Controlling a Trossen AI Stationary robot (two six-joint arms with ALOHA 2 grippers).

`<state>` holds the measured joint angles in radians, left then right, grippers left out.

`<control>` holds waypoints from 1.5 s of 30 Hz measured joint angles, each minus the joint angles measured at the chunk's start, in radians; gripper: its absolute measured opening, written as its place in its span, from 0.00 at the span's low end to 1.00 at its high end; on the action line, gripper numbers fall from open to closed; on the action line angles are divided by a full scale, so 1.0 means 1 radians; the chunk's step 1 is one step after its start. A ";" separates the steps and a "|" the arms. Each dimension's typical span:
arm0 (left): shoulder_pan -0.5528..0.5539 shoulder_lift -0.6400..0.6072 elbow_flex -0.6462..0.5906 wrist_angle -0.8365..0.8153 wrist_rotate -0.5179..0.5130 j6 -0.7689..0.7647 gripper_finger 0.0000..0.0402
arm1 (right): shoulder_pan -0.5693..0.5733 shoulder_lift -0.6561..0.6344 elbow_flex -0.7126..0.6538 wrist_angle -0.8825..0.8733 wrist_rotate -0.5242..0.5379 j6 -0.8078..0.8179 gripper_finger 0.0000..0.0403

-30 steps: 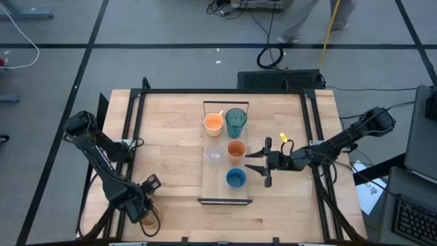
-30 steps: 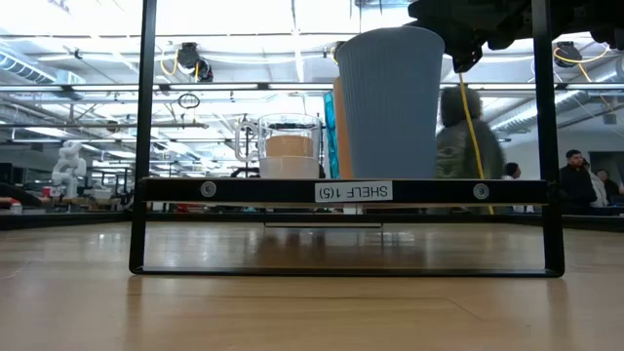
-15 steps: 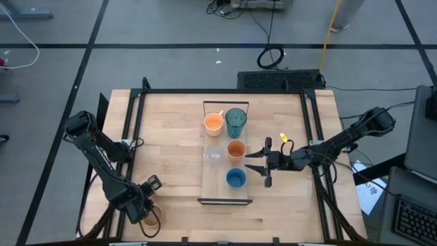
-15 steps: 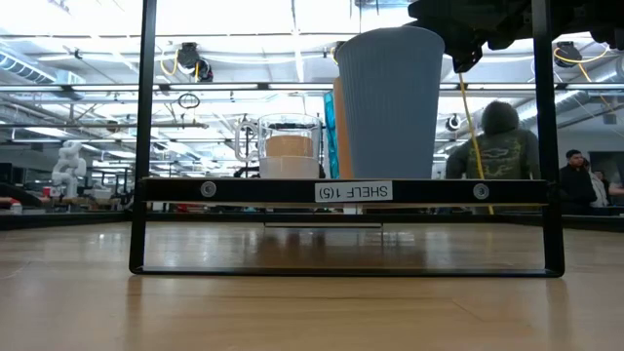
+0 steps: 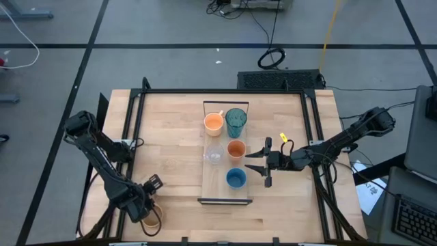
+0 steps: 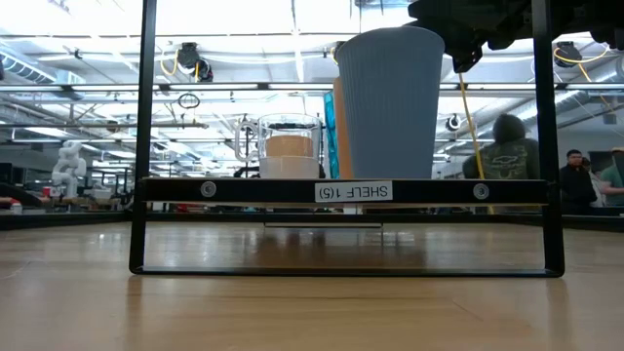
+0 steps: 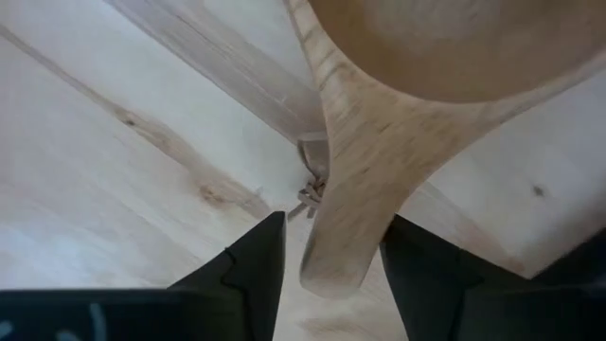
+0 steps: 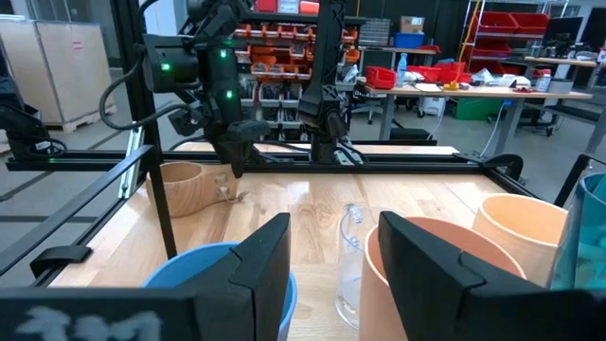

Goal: Stack small to large cups/mugs on shelf
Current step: Put the wooden brown mug on the shelf

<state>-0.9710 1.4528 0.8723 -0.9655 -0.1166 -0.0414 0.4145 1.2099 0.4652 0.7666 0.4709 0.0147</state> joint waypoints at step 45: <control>0.030 0.000 0.000 0.106 0.016 -0.459 0.30 | 0.000 0.000 0.000 0.007 -0.002 0.000 0.38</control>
<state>-0.9409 1.4528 0.8726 -0.8591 -0.1009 -0.5009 0.4141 1.2098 0.4652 0.7734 0.4694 0.0147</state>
